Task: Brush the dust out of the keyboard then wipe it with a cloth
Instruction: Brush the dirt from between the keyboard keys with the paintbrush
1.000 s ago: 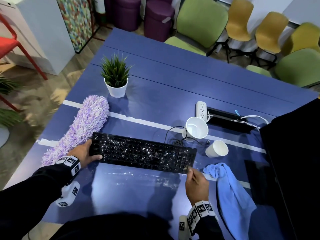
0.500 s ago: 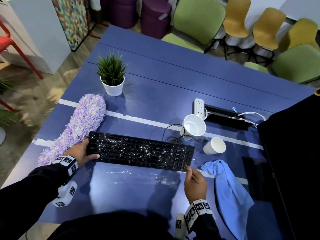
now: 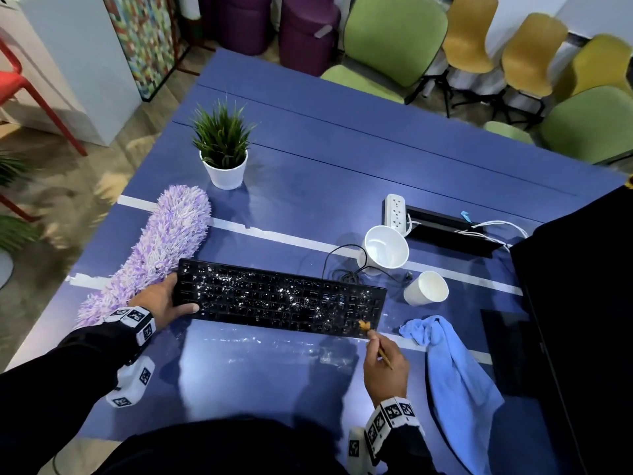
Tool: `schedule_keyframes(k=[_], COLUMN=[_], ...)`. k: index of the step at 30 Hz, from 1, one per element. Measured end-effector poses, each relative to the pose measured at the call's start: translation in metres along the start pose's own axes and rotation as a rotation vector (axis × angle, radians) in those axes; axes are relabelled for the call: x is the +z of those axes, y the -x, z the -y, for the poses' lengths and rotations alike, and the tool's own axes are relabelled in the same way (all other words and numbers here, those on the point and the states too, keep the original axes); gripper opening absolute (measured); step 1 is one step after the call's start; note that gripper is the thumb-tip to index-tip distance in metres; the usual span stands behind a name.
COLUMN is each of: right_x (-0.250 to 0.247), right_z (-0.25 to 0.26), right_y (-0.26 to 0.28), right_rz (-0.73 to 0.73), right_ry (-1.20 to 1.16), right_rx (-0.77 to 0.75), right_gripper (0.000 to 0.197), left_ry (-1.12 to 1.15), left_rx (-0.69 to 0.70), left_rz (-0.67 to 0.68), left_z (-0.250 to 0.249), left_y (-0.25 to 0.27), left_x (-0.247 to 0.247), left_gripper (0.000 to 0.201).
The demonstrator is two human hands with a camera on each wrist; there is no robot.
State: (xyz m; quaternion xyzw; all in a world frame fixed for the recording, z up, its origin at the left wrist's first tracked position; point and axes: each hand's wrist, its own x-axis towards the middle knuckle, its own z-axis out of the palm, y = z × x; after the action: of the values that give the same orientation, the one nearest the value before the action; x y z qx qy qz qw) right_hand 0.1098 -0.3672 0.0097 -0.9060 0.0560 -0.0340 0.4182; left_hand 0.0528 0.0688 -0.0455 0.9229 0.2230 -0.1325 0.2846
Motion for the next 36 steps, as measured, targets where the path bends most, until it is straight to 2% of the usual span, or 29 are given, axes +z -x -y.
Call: schedule_keyframes(k=[2,6,10,15,19,23,25,28,33,36], right_x=[0.002,0.007,0.002,0.007,0.007,0.008,0.005,0.002,0.009,0.005], right_z=[-0.001,0.000,-0.006,-0.001,0.002,0.006,0.006,0.009,0.021,0.020], right_y=[0.000,0.003,0.001,0.004,0.002,0.004,0.001,-0.002,0.006,0.001], right_rz=[-0.039,0.058,-0.059,0.133,0.020,0.206,0.168,0.036,0.196,0.030], right_ry=[0.033,0.030,-0.008,0.035,0.005,0.078,0.063,0.006,0.068,0.057], right_rx=[0.006,-0.011,0.039,0.009,0.057,-0.033,-0.009,0.065,-0.084,-0.012], right_gripper=[0.023,0.021,0.028,0.023,0.021,0.021,0.022,0.022,0.021,0.022], left_ry=[0.004,-0.009,-0.004,-0.007,-0.005,0.007,0.022,0.030,0.045,0.024], left_rx=[0.006,0.004,0.018,0.016,0.015,0.023,0.036,0.047,0.052,0.040], left_rz=[0.000,0.008,0.013,0.023,0.024,0.023,0.024,0.011,0.029,0.010], left_z=[-0.001,-0.001,-0.001,0.000,0.001,0.002,0.001,0.003,0.005,0.002], left_y=[0.000,0.001,0.001,0.000,0.001,-0.001,0.000,0.001,-0.001,0.000], left_x=[0.000,-0.001,0.000,-0.002,0.000,-0.001,-0.002,-0.001,-0.001,-0.001], left_gripper=[0.070,0.068,0.068,0.069,0.072,0.073,0.073,0.074,0.072,0.071])
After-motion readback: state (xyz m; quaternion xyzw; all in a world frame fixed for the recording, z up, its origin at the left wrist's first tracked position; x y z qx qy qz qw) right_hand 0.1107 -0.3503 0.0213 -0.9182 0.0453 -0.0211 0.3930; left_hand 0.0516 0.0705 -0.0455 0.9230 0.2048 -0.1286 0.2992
